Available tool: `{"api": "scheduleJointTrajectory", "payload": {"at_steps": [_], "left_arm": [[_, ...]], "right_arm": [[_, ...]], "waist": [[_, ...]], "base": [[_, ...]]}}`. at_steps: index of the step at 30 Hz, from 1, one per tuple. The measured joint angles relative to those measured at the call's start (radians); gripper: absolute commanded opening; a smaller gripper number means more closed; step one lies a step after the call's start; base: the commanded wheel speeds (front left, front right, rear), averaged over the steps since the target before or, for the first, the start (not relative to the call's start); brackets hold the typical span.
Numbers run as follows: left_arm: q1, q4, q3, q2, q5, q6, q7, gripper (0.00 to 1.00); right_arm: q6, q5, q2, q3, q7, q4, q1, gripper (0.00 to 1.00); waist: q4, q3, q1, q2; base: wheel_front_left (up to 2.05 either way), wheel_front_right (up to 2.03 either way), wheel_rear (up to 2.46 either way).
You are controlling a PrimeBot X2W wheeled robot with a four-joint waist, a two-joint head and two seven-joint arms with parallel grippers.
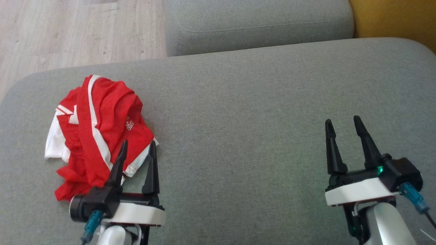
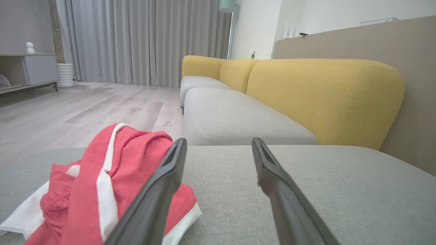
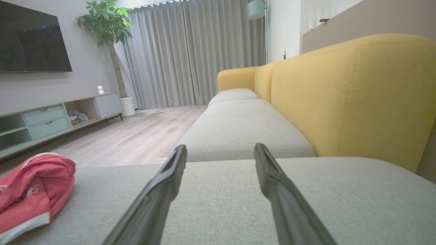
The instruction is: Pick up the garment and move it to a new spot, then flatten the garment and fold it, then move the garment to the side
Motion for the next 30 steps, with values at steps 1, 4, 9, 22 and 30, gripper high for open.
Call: {"api": "scheduleJointTrajectory", "payload": {"at_steps": [1,4,9,22,30], "left_arm": [[0.0,0.007,0.007,-0.005,-0.006,-0.006,-0.001,1.0],[0.0,0.045,0.009,-0.01,-0.02,-0.024,-0.002,1.0],[-0.001,0.099,0.005,-0.016,-0.02,-0.033,-0.002,1.0],[-0.008,0.127,0.006,-0.024,-0.009,-0.024,-0.002,1.0],[-0.021,0.13,0.011,-0.03,-0.01,-0.023,-0.002,1.0]], "right_arm": [[0.0,0.0,0.0,0.0,0.0,0.004,0.0,1.0],[0.0,0.018,0.0,0.0,0.0,0.031,0.002,1.0],[0.0,0.017,0.0,0.007,0.0,0.084,0.012,1.0],[0.0,0.032,0.0,0.008,0.0,0.085,0.013,1.0],[0.0,0.041,0.0,0.022,0.0,0.083,0.013,1.0]], "waist": [[0.0,-0.001,0.0,0.0],[0.003,-0.004,-0.0001,0.0],[0.008,-0.006,0.0,0.0],[0.02,-0.009,-0.0001,0.0],[0.064,-0.007,0.0,0.0]], "base": [[0.0,0.0,0.0],[0.0,0.0,0.0],[0.0,0.0,0.0],[0.0,0.0,0.0],[0.0,0.0,0.0]]}}
